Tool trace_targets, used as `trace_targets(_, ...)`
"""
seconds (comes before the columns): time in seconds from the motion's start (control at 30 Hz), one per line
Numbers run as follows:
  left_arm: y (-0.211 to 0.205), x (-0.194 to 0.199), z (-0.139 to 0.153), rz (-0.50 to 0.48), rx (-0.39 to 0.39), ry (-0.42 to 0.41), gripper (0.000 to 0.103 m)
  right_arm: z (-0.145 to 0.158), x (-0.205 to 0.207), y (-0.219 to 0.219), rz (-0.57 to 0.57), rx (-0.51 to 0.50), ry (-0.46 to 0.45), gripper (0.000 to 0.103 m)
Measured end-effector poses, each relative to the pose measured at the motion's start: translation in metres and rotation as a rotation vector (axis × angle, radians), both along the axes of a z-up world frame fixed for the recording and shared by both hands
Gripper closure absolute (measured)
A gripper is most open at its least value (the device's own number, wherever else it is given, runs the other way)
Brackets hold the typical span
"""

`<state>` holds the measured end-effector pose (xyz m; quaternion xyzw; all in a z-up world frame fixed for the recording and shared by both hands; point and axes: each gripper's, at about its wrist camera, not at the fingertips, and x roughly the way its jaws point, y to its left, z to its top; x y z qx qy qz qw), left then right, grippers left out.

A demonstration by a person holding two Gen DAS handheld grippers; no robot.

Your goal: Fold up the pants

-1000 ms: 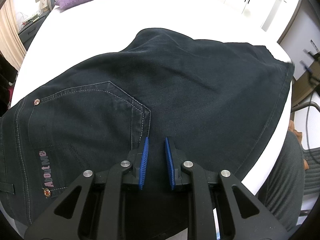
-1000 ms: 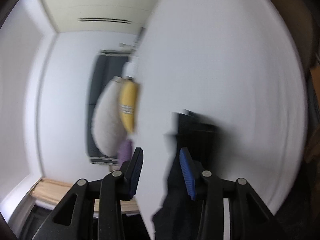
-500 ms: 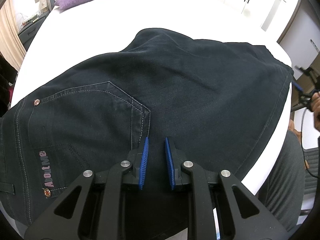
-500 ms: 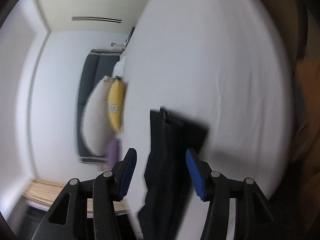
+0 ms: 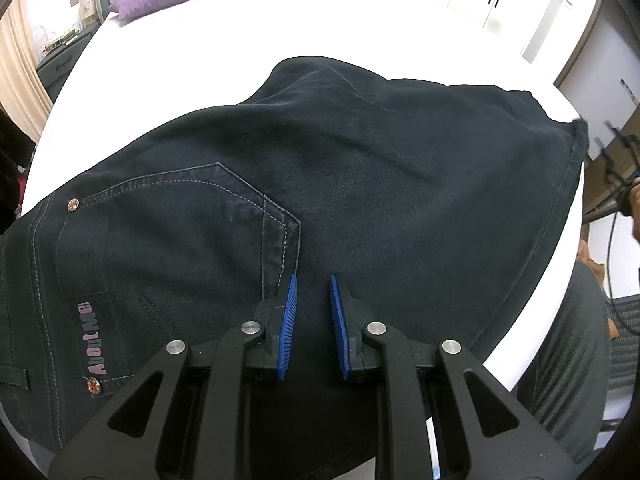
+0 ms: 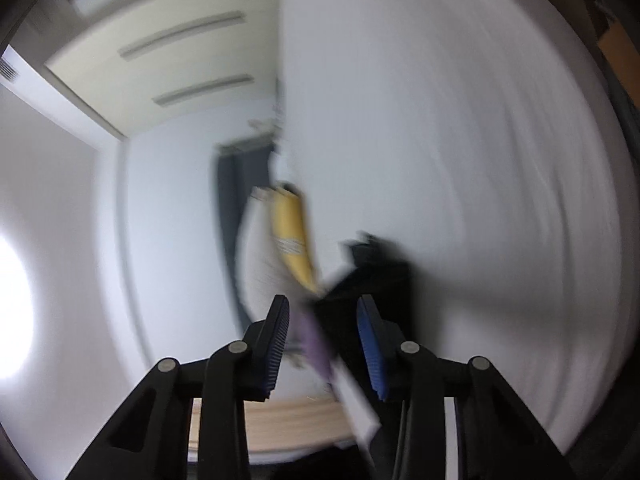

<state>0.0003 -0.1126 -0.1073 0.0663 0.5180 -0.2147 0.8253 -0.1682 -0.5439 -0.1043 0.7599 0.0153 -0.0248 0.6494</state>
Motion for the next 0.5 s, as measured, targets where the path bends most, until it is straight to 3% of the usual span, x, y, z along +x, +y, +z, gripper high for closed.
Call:
trace_targets(0.1, 0.000, 0.000, 0.000, 0.002, -0.003, -0.002, 0.086, 0.026, -0.023, -0.008, -0.040, -0.073, 0.000, 0.064)
trace_targets(0.17, 0.001, 0.000, 0.000, 0.004, -0.003, -0.002, 0.086, 0.043, -0.031, -0.008, -0.035, -0.174, 0.090, 0.063)
trace_targets(0.27, 0.001, -0.001, 0.000, 0.002, -0.001, -0.005, 0.086, 0.049, -0.029, 0.000, 0.003, -0.232, 0.146, 0.063)
trace_targets(0.33, 0.001, -0.002, 0.001, 0.001, 0.000, -0.004, 0.086, 0.046, -0.013, 0.007, 0.059, -0.260, 0.263, 0.063)
trace_targets(0.37, 0.001, -0.001, 0.001, 0.001, 0.000, -0.002, 0.086, 0.041, -0.005, 0.013, 0.103, -0.259, 0.356, 0.063)
trace_targets(0.4, 0.001, -0.001, 0.001, 0.001, -0.002, -0.001, 0.086, 0.037, 0.008, 0.014, 0.118, -0.236, 0.384, 0.063)
trace_targets(0.5, 0.001, -0.001, 0.001, 0.003, -0.006, -0.003, 0.086, 0.007, 0.013, 0.027, 0.161, -0.120, 0.377, 0.063)
